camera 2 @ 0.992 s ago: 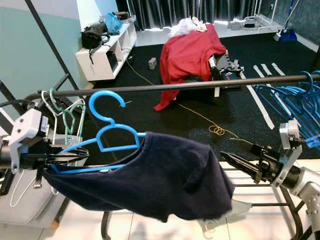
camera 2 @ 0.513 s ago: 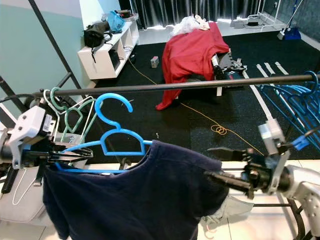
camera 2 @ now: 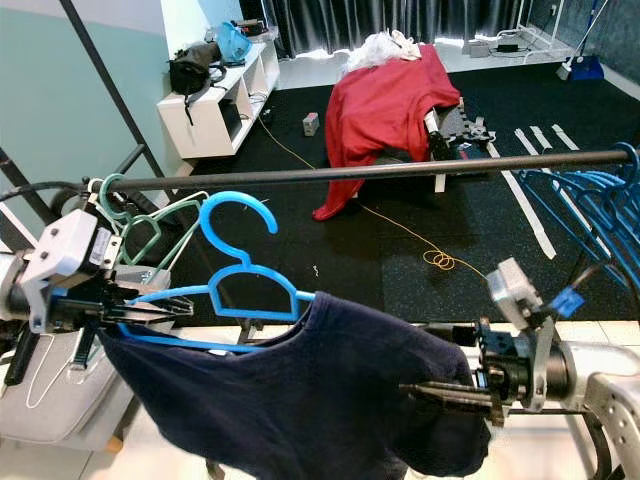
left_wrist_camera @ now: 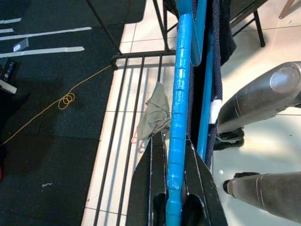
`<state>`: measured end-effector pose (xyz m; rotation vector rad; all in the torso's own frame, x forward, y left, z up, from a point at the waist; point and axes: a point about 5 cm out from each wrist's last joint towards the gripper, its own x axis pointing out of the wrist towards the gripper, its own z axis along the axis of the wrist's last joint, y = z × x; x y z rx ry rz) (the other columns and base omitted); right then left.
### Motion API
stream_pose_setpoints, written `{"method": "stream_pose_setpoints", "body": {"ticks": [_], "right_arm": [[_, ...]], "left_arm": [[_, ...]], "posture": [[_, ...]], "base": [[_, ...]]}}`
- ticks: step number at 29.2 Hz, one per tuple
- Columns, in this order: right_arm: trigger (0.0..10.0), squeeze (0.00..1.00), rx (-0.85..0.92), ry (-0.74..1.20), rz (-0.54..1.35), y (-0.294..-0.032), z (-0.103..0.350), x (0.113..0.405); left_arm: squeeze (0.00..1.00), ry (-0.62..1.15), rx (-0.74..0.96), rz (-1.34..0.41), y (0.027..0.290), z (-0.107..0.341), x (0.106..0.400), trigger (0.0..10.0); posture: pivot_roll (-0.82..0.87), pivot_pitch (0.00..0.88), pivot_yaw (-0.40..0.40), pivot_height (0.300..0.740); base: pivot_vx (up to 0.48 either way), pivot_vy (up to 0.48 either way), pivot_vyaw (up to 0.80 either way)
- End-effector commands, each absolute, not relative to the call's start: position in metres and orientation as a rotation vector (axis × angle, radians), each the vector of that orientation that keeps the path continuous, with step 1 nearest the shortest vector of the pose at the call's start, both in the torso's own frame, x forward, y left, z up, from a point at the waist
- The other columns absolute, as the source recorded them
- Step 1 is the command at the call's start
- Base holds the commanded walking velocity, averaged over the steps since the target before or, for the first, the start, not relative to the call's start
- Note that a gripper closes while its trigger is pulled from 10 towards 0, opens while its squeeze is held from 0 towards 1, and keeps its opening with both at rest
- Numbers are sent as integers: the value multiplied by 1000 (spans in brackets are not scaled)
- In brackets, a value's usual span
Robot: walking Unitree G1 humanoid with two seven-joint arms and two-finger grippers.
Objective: Hang hanger
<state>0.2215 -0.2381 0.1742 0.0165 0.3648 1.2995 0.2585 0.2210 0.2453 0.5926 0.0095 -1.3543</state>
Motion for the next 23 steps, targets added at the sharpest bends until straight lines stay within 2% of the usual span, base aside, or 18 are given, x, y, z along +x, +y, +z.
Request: {"method": "stream_pose_setpoints", "body": {"ticks": [1, 2, 3, 11, 13, 15, 16, 17, 18, 19, 21, 23], "right_arm": [[3725, 0, -25, 414, 1319, -233, 167, 218], [3725, 0, -25, 414, 1319, -233, 167, 218], [0, 0, -32, 433, 1289, -234, 162, 220], [0, 0, -25, 400, 1229, -238, 163, 226], [0, 0, 5, 301, 1161, -251, 179, 232], [0, 0, 5, 301, 1161, -251, 179, 232], [0, 0, 19, 242, 1118, -259, 189, 235], [0, 0, 19, 242, 1118, -259, 189, 235], [0, 0, 37, 166, 1067, -269, 200, 238], [0, 0, 37, 166, 1067, -269, 200, 238], [0, 0, 76, 24, 959, -288, 220, 243], [0, 0, 90, -27, 914, -296, 226, 243]], "left_arm": [[0, -23, 600, -1371, 219, 251, 259, 863], [0, -23, 600, -1371, 219, 251, 259, 863], [0, -24, 603, -1371, 219, 252, 260, 863], [0, -14, 608, -1358, 222, 251, 263, 745], [0, 43, 616, -1292, 240, 245, 266, 627], [0, 43, 616, -1292, 240, 245, 266, 627], [0, 87, 619, -1256, 251, 241, 266, 667], [0, 87, 619, -1256, 251, 241, 266, 667], [0, 147, 633, -1206, 266, 233, 267, 706], [0, 147, 633, -1206, 266, 233, 267, 706], [0, 218, 637, -1109, 292, 223, 265, 275], [0, 227, 626, -1067, 301, 221, 264, 0]], "posture": [[-157, 0, 101, 740], [-157, 0, 101, 740], [-158, 0, 100, 740], [-163, 0, 102, 740], [-170, 0, 100, 740], [-170, 0, 100, 740], [-169, 0, 99, 740], [-169, 0, 99, 740], [-169, 0, 100, 740], [-169, 0, 100, 740], [-168, 0, 102, 740], [-169, 0, 103, 740]], "base": [[0, 0, 0], [0, 0, 0], [0, 0, 0], [0, 0, 0], [0, 0, 0], [0, 0, 0], [0, 0, 0], [0, 0, 0], [0, 0, 0], [0, 0, 0], [0, 0, 0], [0, 0, 0]]}}
